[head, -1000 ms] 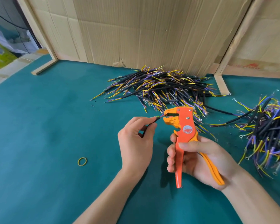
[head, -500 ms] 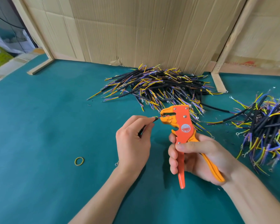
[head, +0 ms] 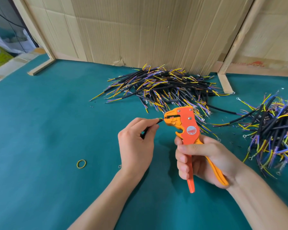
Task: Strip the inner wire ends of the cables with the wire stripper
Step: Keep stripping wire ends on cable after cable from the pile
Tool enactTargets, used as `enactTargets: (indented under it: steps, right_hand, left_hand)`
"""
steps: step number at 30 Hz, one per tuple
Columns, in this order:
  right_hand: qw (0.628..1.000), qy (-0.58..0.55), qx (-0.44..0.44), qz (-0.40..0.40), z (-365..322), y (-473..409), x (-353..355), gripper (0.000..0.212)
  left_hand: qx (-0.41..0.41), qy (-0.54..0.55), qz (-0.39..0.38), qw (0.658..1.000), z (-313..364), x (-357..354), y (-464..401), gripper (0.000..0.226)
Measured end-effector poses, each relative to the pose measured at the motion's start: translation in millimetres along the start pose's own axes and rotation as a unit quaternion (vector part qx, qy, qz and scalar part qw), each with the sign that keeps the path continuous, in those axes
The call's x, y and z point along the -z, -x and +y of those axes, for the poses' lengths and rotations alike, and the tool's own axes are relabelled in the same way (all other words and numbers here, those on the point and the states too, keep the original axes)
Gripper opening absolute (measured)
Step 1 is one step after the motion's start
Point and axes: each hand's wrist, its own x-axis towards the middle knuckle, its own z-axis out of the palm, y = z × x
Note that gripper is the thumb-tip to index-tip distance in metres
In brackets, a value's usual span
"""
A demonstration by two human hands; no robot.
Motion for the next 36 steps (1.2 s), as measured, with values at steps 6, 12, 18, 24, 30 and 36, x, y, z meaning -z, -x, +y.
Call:
enactTargets:
  steps: [6, 12, 18, 24, 30, 36]
  right_hand:
    - [1.0, 0.003, -0.001, -0.006, 1.2, -1.0, 2.2, 0.021]
    - [1.0, 0.011, -0.001, 0.0, 1.1, -1.2, 0.5, 0.014]
    - [0.999, 0.02, 0.028, 0.04, 1.6, -1.4, -3.3, 0.021]
    - [0.999, -0.02, 0.034, -0.004, 3.0, 0.2, 0.3, 0.031]
    - [0.989, -0.119, 0.074, 0.045, -1.3, -0.5, 11.4, 0.052]
    - [0.987, -0.127, 0.077, 0.064, -2.5, -1.2, 13.9, 0.034]
  left_hand:
    - [0.016, 0.018, 0.0, 1.0, 0.3, 0.5, -0.6, 0.016]
    - [0.035, 0.041, -0.001, 0.999, 1.0, 0.0, -0.5, 0.017]
    - [0.072, 0.07, -0.018, 0.995, 0.3, -0.9, 0.0, 0.021]
    - [0.136, 0.118, -0.061, 0.982, -1.6, -1.1, 0.4, 0.013]
    - [0.163, 0.097, -0.049, 0.981, 4.9, 3.2, -0.7, 0.009]
    - [0.055, 0.065, -0.138, 0.987, 80.5, -32.9, -27.4, 0.015]
